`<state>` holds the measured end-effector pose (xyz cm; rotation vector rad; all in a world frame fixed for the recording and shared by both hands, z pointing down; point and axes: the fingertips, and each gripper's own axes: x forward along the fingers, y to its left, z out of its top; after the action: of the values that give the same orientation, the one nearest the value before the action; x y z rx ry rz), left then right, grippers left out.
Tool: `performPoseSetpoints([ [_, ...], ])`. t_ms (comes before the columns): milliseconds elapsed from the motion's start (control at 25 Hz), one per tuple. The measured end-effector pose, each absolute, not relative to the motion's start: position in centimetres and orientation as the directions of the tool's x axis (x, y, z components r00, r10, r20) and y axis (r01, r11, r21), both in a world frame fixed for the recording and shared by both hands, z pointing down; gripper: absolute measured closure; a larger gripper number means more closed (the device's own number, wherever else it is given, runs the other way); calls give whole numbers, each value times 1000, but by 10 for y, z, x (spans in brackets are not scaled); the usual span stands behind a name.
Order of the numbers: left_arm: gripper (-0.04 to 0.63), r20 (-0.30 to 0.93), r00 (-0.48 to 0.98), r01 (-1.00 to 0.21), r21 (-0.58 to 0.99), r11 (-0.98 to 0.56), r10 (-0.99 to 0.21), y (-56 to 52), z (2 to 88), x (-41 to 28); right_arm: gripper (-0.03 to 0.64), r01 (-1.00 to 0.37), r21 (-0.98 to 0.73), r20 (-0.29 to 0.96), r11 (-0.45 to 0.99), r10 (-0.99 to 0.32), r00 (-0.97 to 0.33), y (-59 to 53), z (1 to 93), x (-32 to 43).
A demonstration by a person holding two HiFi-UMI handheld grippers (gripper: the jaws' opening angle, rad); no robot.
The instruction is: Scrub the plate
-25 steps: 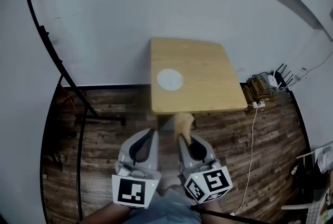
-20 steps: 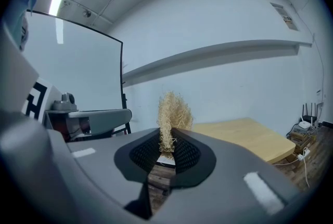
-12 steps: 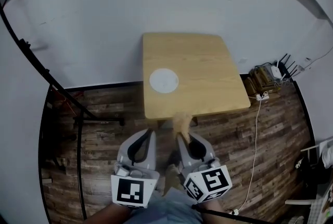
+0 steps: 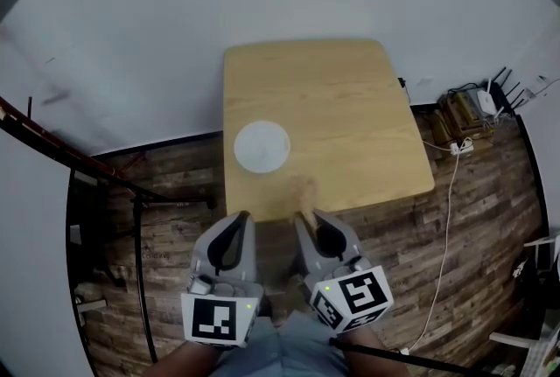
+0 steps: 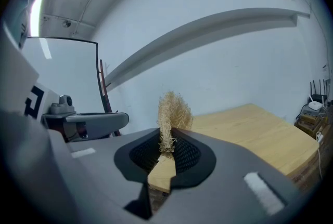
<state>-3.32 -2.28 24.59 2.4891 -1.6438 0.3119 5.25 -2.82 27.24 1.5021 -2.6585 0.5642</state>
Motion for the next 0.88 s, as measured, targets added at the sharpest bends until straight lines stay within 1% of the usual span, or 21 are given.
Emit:
performPoseSetpoints([
  [200,575,243,346,-932,-23,-362,-906,-58,238,-11,568,-809,-311,178,498,-806,-564,-67,266,74],
  [400,575,209,313,-942,-57,-331,-926,-78,222,2,568,-783,-304,136,542,-789,-599,-93,251,84],
  [640,575,168,270,-952,-98,-289,-948,-96,208,-2,568,-757,-291,97,585,-769,-632,-113,238,84],
  [880,575,187,232,-964,-87,-251,-955,-110,213,-17,568,-747,-292,113,597,-754,-647,-130,241,76],
])
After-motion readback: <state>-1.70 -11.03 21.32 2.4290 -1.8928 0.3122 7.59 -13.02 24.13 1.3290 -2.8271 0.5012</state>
